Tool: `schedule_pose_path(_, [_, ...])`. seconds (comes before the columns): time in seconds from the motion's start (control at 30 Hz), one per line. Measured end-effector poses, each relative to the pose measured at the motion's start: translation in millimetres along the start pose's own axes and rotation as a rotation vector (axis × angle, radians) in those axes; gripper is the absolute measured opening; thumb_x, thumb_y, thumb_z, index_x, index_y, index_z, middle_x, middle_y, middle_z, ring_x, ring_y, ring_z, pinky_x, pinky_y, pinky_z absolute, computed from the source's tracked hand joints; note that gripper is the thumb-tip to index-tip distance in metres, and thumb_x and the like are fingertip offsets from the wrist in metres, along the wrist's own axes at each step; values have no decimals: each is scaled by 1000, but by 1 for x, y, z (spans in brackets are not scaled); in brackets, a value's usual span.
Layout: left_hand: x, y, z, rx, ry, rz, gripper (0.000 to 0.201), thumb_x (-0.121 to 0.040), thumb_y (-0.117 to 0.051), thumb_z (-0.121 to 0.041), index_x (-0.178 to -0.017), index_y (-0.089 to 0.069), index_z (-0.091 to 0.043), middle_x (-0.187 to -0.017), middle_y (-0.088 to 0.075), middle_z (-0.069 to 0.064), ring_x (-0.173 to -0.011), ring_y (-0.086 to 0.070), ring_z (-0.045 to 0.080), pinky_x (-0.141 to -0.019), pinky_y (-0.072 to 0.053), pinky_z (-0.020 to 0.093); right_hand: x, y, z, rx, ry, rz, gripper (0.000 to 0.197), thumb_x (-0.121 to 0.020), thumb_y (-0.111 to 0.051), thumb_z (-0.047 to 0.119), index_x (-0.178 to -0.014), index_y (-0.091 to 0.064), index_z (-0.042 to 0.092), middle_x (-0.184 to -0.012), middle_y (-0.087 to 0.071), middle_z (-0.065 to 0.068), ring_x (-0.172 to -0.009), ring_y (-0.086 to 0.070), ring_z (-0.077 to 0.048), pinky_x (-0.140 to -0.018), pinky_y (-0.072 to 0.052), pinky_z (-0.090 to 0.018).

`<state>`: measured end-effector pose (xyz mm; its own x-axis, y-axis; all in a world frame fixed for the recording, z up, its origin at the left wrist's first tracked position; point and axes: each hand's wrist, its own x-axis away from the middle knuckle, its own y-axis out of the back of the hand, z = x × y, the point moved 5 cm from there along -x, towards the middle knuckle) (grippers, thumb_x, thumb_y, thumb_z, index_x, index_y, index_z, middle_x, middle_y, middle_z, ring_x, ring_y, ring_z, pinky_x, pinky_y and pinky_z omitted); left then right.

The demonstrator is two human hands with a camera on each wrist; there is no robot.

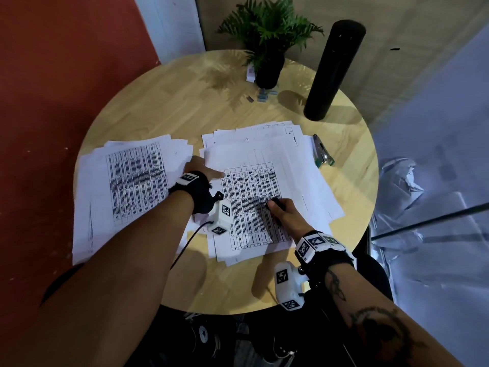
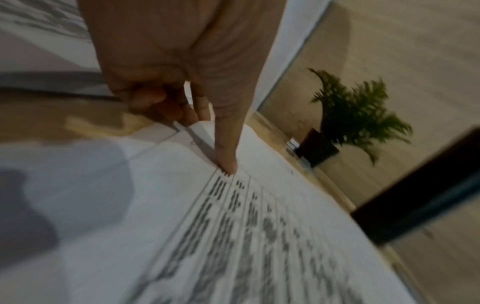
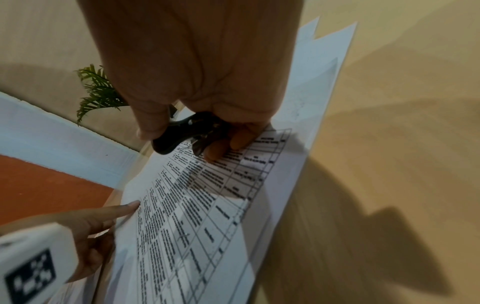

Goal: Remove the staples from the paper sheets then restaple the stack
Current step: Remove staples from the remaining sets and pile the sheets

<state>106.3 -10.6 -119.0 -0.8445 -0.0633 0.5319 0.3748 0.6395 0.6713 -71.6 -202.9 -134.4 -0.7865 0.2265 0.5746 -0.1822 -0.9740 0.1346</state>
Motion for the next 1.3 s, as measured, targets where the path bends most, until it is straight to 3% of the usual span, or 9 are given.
schedule_pose_path(0.27, [7,15,-7,-132,-73,-118,46,-79,-74,-33,-107,-63,0,-113,-65,17,-106,-61,32,-88,-48,35,0,1,0,10,0,9,52,-93,-53,32,-133,-35,4,-133,-46,-14,-123,-45,-26,-107,-35,-43])
schedule_pose_path(0.37, [11,3,1,-223,-42,81,45,-77,-75,-39,-96,-68,1,-91,-69,16,-81,-66,28,-71,-49,29,0,1,-1,9,7,8,51,-93,-53,32,-133,-35,4,-134,-46,-14,-123,-45,-26,-107,-35,-43])
schedule_pose_path(0.47, [19,-4,6,-105,-31,200,29,-78,-77,-29,-88,-65,-5,-68,-62,8,-55,-51,19,-54,-42,23,0,1,-1,4,5,11,51,-93,-53,33,-133,-35,5,-134,-46,-13,-124,-45,-26,-108,-34,-43])
schedule_pose_path(0.63, [19,1,0,-126,-185,82,29,-76,-78,-23,-95,-57,-14,-97,-55,1,-89,-51,19,-76,-40,25,-1,0,-3,8,8,14,52,-93,-53,34,-132,-35,6,-133,-46,-13,-123,-45,-26,-107,-35,-44])
schedule_pose_path(0.73, [21,-2,-3,-106,-171,91,13,-92,-56,-21,-95,-55,-8,-100,-54,11,-91,-50,26,-75,-37,28,-2,0,-4,-3,11,17,53,-92,-54,35,-132,-35,5,-133,-46,-14,-123,-45,-27,-107,-35,-46])
schedule_pose_path(0.83, [20,-3,-1,37,-139,112,34,-98,-41,-20,-124,-53,-2,-124,-55,21,-113,-52,36,-93,-39,35,-3,0,-5,-25,11,19,53,-92,-54,34,-132,-35,5,-133,-46,-14,-123,-46,-26,-107,-35,-46])
schedule_pose_path(0.93, [24,-8,2,225,-172,213,42,-96,-53,-19,-135,-47,-8,-139,-50,14,-126,-48,31,-106,-36,37,-3,1,-6,-18,1,17,53,-93,-53,35,-133,-35,6,-131,-47,-12,-122,-46,-26,-107,-34,-45])
schedule_pose_path(1.17, [47,-2,-6,433,-178,163,53,-81,-66,6,-131,-50,4,-127,-57,17,-117,-56,29,-88,-43,28,1,10,-1,-78,4,2,45,-90,-60,26,-127,-48,4,-119,-57,-11,-114,-53,-24,-104,-40,-40])
schedule_pose_path(1.3, [60,17,-20,463,-220,198,42,-82,-66,3,-123,-55,6,-114,-58,9,-88,-62,17,-80,-45,29,9,38,27,-149,60,-48,20,-86,-65,20,-106,-61,14,-102,-62,-4,-93,-56,-17,-72,-44,-28])
